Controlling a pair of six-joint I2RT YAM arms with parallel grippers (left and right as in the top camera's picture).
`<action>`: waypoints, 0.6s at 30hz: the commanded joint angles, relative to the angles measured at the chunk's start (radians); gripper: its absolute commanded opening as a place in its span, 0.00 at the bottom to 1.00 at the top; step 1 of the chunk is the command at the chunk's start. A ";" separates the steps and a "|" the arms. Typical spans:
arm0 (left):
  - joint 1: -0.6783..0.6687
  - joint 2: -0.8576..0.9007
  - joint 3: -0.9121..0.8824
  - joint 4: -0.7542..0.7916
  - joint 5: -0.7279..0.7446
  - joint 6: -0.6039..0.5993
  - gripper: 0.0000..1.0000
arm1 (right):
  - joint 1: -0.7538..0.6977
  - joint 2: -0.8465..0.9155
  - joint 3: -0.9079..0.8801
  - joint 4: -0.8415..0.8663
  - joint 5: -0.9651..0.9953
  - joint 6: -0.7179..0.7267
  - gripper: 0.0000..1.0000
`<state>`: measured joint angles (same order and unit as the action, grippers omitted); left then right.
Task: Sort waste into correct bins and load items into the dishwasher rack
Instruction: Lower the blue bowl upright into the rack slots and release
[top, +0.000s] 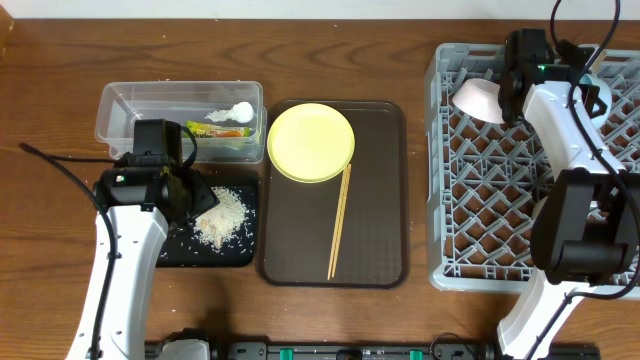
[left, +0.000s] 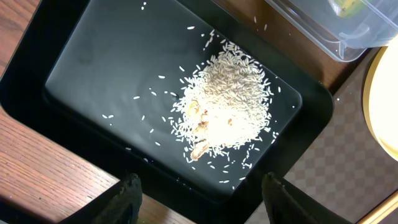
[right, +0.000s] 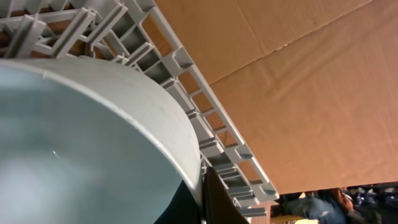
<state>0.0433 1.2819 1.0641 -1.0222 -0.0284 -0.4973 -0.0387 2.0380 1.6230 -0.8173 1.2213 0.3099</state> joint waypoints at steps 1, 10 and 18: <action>0.004 -0.008 -0.012 -0.006 0.002 -0.002 0.65 | 0.019 0.010 -0.010 -0.002 0.063 -0.005 0.01; 0.004 -0.008 -0.012 -0.006 0.002 -0.002 0.65 | 0.034 0.010 -0.016 -0.005 -0.007 -0.004 0.01; 0.004 -0.008 -0.012 -0.006 0.002 -0.002 0.65 | 0.076 0.010 -0.050 -0.008 -0.108 0.008 0.01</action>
<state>0.0433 1.2819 1.0641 -1.0222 -0.0284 -0.4973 0.0101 2.0380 1.6009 -0.8177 1.2098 0.3065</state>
